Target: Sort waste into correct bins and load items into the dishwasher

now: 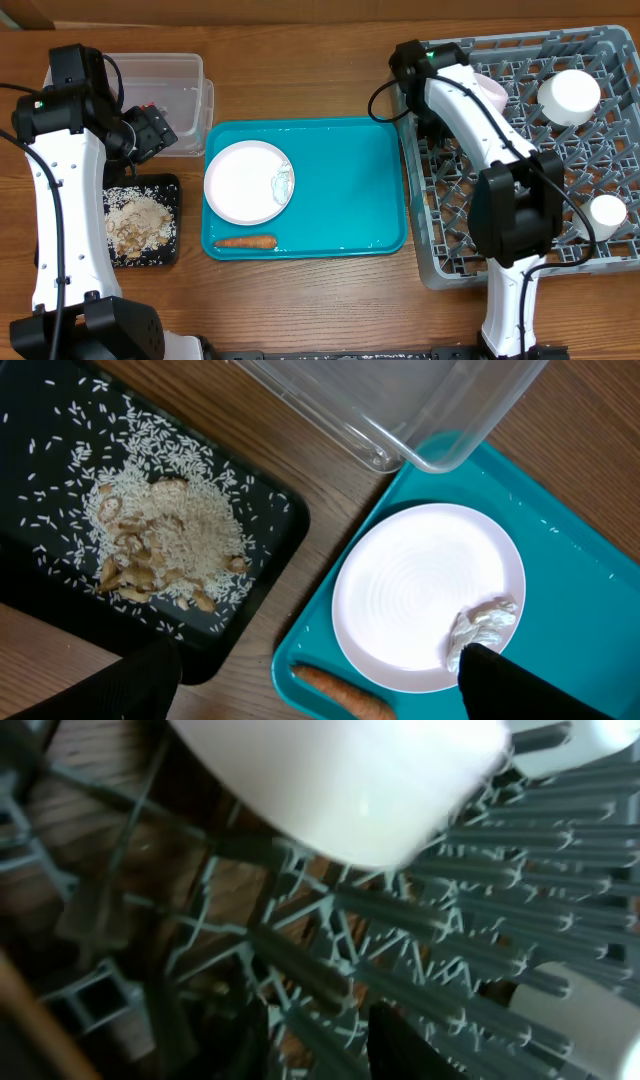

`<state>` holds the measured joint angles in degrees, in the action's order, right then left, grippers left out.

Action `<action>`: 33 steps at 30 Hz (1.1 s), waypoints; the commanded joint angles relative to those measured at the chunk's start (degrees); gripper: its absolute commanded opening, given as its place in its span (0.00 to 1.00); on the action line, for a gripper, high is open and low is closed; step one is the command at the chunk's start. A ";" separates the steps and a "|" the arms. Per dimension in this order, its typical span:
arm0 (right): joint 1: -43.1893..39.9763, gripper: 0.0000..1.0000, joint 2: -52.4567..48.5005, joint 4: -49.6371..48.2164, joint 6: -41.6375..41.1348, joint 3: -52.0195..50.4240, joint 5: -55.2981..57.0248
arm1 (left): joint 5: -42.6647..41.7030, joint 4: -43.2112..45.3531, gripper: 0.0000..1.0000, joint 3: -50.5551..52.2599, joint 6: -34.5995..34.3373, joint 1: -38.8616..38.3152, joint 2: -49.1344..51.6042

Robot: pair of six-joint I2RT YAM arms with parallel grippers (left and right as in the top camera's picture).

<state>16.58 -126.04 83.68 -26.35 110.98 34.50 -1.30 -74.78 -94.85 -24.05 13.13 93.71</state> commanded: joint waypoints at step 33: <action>-20.74 0.54 19.63 3.65 19.10 3.10 -42.10 | -3.58 3.67 0.91 -0.13 13.11 -30.91 23.47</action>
<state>-4.03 -108.27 87.22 -9.72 113.58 -7.22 -6.00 -71.50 -94.85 -11.57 -17.76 113.82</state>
